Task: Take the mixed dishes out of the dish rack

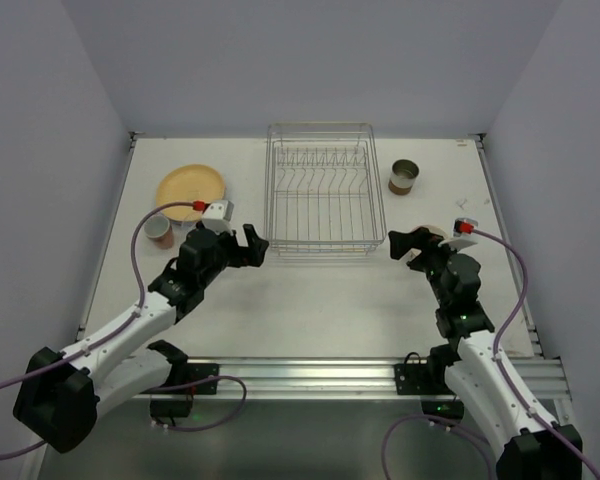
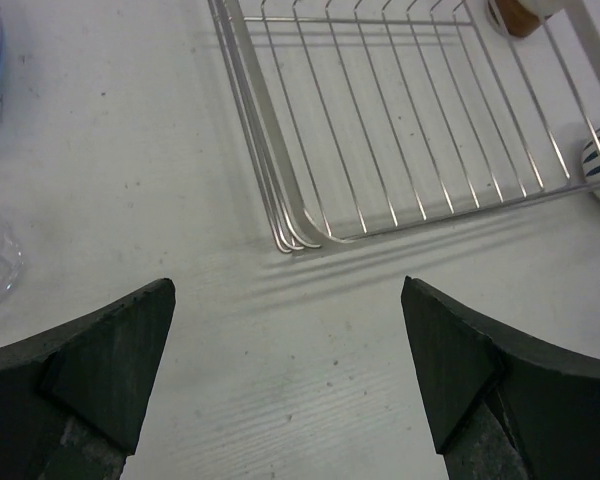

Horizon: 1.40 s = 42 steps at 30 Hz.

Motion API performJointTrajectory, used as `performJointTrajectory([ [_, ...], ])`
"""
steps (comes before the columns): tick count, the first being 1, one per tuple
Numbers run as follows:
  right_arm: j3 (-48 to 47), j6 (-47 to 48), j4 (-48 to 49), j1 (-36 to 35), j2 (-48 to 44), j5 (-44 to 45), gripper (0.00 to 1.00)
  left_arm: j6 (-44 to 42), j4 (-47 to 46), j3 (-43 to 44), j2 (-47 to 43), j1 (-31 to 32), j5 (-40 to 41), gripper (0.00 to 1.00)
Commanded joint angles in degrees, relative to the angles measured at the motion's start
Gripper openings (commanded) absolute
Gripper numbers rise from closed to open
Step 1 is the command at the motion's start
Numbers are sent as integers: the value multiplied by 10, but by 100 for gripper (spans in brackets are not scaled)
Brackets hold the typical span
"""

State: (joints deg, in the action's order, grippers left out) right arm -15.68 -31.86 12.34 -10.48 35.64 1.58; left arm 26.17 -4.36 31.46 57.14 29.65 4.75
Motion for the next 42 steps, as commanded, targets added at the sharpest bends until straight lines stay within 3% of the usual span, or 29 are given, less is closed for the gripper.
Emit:
performJointTrajectory([
  [1, 5, -15, 90, 0, 7, -20, 99, -34, -113, -51, -42, 0, 15, 100],
  [10, 7, -19, 118, 0, 41, -52, 99, -61, -238, -155, -81, -1, -12, 100],
  [42, 6, -26, 137, 0, 54, -66, 99, -65, -222, -148, -92, 0, -10, 100],
])
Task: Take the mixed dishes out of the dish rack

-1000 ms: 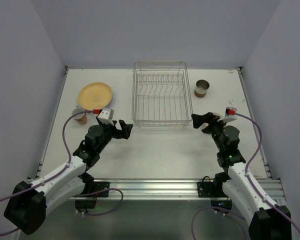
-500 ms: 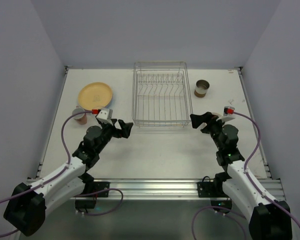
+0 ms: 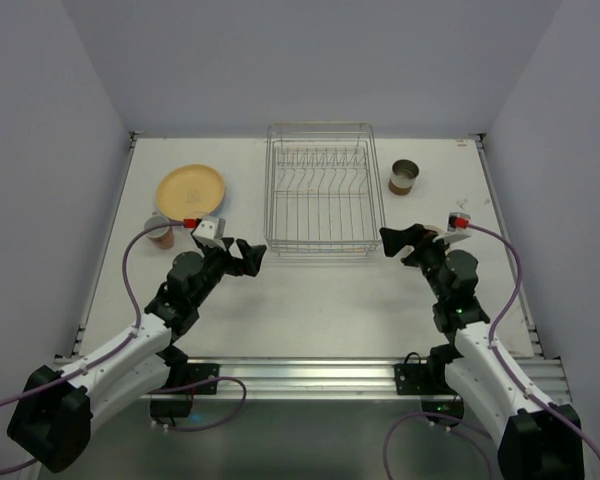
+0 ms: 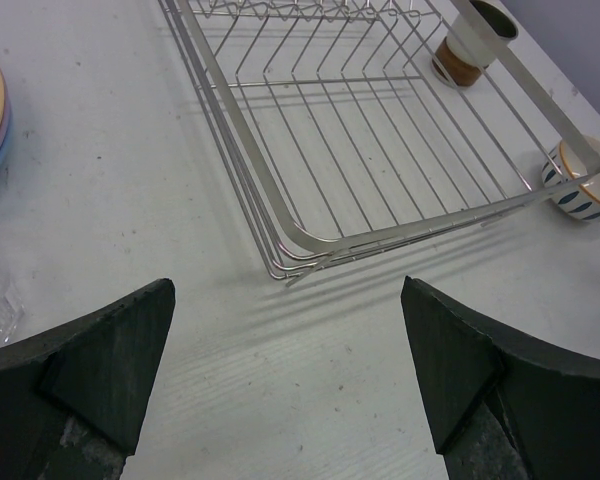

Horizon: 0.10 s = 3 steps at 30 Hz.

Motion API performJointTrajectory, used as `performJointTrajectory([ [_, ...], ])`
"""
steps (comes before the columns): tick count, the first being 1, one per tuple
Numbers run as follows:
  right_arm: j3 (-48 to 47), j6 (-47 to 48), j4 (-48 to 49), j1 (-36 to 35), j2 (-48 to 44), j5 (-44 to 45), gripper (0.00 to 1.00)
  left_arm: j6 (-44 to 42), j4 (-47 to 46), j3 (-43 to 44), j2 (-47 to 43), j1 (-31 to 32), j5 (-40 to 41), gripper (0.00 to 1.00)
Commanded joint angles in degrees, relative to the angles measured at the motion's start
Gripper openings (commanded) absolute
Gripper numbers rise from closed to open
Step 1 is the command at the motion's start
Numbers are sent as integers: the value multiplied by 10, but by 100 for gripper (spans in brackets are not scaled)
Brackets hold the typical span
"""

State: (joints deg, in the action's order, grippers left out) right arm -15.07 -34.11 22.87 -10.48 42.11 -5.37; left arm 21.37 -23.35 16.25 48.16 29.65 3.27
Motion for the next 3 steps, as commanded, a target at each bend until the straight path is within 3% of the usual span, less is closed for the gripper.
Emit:
performJointTrajectory([
  [1, 0, -3, 30, 0, -12, 4, 99, -17, -32, 4, -3, 0, 5, 100],
  [3, -1, -4, 28, 0, -14, 7, 99, -17, -31, 4, -3, 0, 5, 100],
])
